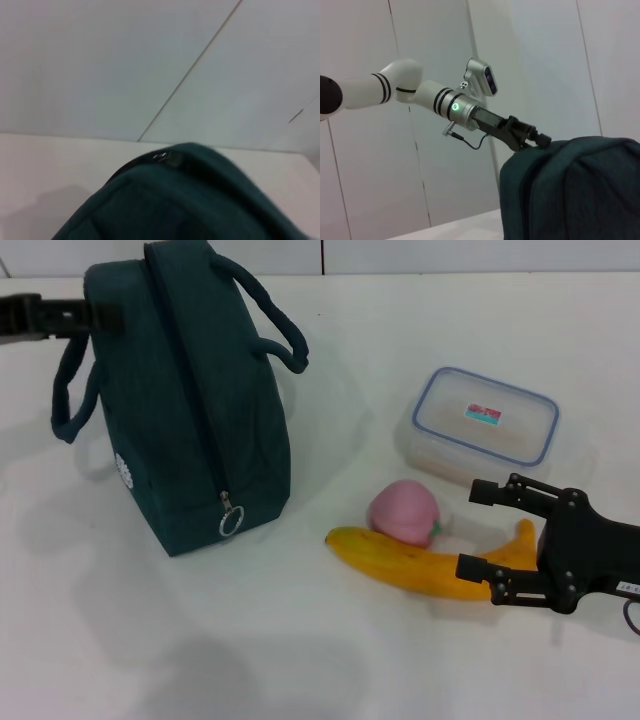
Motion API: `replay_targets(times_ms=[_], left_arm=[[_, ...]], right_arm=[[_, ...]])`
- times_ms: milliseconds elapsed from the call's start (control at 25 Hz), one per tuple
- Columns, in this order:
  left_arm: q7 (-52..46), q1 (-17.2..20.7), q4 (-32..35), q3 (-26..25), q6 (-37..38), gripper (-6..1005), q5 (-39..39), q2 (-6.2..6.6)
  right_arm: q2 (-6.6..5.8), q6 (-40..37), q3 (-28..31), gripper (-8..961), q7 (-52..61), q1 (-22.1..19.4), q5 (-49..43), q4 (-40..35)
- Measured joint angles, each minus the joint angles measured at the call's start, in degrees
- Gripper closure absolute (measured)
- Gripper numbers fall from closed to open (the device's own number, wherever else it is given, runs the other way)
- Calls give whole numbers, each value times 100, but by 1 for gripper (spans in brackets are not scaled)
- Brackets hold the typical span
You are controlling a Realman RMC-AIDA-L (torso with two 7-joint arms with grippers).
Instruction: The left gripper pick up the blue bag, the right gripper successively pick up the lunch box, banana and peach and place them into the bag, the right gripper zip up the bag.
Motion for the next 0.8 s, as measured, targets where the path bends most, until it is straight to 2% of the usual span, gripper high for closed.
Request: replay_targets(times_ms=[200,640,720,800], left_arm=[[-28,12,0,169,-16,182,212,-6],[-209,0,-144,227,-13,195,261,-123],[-354,-1,-152,190,-29,197,210,-171],[-700,-4,-159,203,-40,199,182,-165]], right_arm=[[-3,64,-6,99,-2,-4,25,1],[-9,82,-2,100,-2,-32,45,1],[-8,82,0,100,-2,-42,53,1],[-7,76,1,100,-2,-44,58,1]])
